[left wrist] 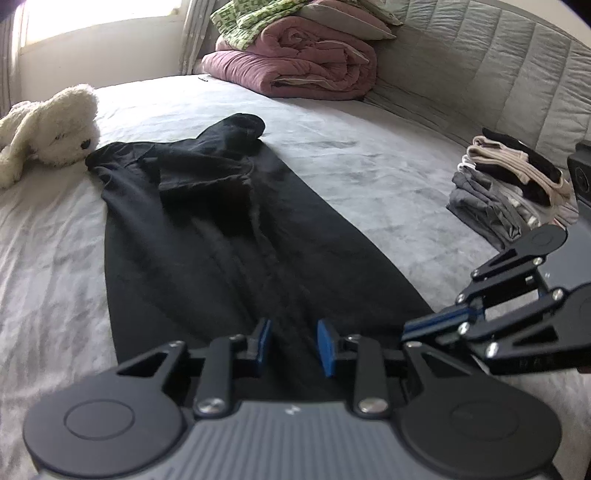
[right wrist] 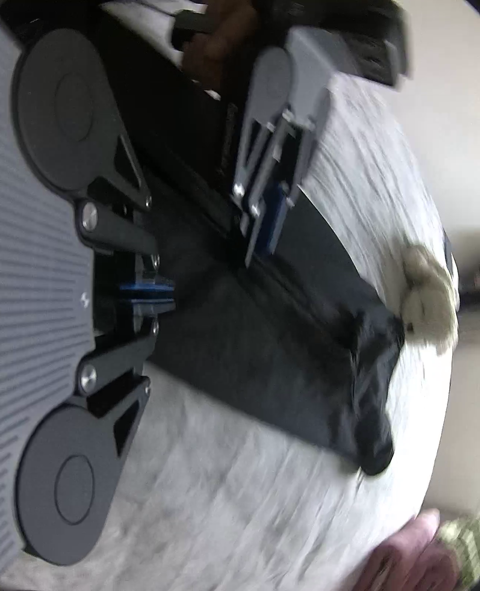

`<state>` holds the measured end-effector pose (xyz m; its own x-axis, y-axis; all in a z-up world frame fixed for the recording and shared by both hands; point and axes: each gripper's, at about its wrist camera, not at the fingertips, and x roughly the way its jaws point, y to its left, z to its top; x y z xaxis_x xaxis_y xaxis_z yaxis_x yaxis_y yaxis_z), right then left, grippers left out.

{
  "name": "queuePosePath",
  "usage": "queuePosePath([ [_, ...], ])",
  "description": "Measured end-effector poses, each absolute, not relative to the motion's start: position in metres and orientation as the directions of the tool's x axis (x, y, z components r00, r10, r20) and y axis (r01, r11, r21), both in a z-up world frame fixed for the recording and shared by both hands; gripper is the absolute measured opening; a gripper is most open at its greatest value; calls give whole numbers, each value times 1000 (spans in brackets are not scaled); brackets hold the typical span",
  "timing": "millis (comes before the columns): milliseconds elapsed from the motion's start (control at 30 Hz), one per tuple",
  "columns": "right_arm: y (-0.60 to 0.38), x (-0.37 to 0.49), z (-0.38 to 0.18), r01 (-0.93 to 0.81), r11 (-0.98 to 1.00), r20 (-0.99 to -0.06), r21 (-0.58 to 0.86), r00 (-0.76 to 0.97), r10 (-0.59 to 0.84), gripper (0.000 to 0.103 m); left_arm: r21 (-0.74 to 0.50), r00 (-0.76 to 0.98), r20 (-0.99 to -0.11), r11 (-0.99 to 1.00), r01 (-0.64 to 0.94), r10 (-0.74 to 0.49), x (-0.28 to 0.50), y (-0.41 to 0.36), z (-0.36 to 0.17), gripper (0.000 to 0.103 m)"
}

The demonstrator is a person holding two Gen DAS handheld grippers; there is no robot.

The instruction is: Fold clothes

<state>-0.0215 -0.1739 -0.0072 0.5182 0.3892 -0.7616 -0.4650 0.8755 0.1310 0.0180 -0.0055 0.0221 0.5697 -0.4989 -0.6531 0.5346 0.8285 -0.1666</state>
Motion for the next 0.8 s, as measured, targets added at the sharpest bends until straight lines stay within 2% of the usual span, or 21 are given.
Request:
queuePosePath([
  [67, -177, -27, -6, -468, 876, -760, 113, 528, 380, 2, -174, 573, -647, 829, 532, -503, 16, -3, 24, 29],
  [133, -177, -37, -3, -479, 869, -750, 124, 528, 398, 20, -193, 577, -630, 825, 532, -520, 13, 0, 29, 28],
  [267, -167, -58, 3, -512, 848, -738, 134, 519, 430, 19, -205, 590, -601, 817, 539, -540, -4, 7, 42, 28],
  [533, -142, -99, 0, -617, 773, -718, 149, 470, 513, 19, -180, 525, -652, 784, 594, -548, -84, 7, 38, 28],
  [567, -139, -103, 0, -630, 764, -714, 141, 470, 520, 19, -167, 511, -660, 770, 616, -551, -95, 5, 34, 26],
  [600, -137, -104, 0, -641, 755, -711, 141, 465, 528, 19, -155, 500, -667, 760, 632, -552, -101, 3, 30, 17],
  [667, -131, -107, -5, -665, 736, -723, 128, 445, 528, 19, -139, 481, -680, 741, 657, -554, -108, 1, 25, 17],
  [733, -128, -109, -14, -673, 734, -745, 92, 443, 499, 12, -123, 461, -693, 720, 683, -555, -115, 0, 19, 22],
  [800, -131, -106, -19, -667, 740, -748, 91, 444, 493, 7, -157, 439, -692, 714, 683, -573, -112, 6, 17, 22],
])
